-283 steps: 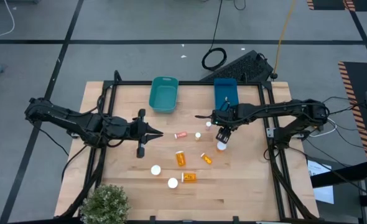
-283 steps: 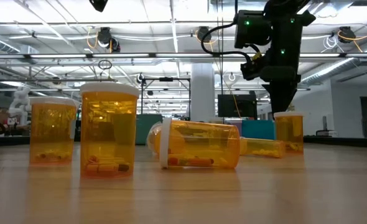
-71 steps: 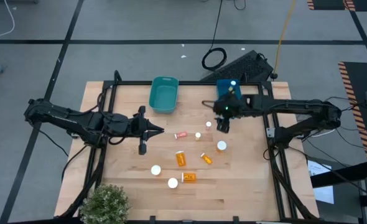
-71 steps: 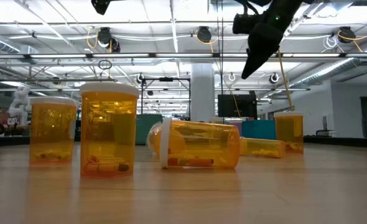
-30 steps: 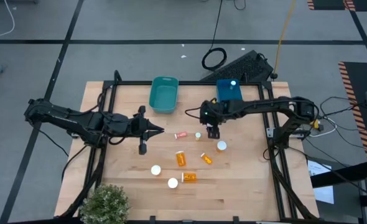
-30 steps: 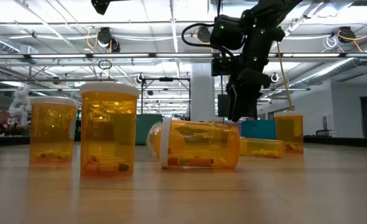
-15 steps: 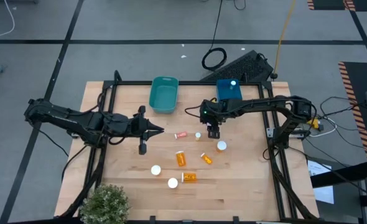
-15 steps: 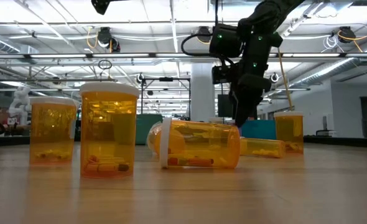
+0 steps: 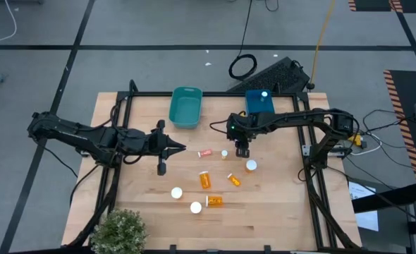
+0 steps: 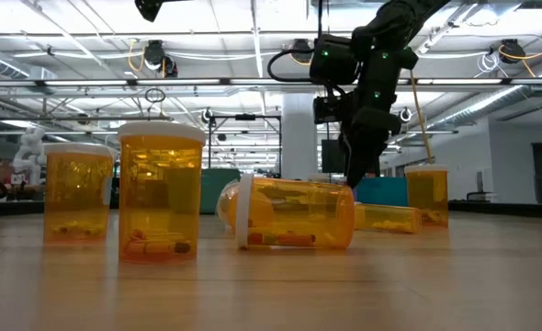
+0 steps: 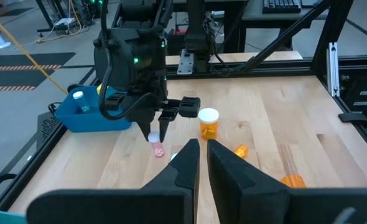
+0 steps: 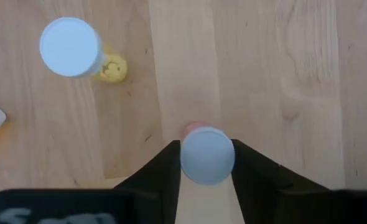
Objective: Pick and place medicine bottles into bin by pill shape (circle, oval)
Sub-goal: Put the left small pink pill bottle into the blue bin
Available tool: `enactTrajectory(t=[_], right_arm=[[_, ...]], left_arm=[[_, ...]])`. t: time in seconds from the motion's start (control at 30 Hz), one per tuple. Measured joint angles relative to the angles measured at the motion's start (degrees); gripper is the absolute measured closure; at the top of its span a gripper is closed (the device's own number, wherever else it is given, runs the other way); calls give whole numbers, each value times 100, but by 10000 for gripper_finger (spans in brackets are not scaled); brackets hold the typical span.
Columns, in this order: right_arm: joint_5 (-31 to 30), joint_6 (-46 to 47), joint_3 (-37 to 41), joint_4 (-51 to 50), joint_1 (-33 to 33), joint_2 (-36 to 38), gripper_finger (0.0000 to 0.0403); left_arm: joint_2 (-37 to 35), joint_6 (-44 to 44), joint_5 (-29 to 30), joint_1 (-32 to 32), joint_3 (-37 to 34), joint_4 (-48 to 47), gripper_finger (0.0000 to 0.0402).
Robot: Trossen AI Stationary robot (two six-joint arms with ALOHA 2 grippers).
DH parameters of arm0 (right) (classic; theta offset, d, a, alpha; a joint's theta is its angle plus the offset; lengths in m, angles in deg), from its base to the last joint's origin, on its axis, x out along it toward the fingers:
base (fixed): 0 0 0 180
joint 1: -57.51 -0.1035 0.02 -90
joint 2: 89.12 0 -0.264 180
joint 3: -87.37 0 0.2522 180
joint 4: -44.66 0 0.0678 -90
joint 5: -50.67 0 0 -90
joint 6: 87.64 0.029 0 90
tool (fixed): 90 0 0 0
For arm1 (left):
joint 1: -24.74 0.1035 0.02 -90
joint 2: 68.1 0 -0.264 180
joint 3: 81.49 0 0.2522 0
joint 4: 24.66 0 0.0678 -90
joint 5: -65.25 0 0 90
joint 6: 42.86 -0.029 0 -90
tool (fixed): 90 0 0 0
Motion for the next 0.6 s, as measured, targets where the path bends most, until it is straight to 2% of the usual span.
enactTrajectory(t=[0.27,0.6], right_arm=[[60,0,-10,-44,0,37,279],[51,-190,-495,-564,48,35,286]], left_arm=[[-1,0,1,1,0,-2,366],[0,-61,1,0,0,-4,366]])
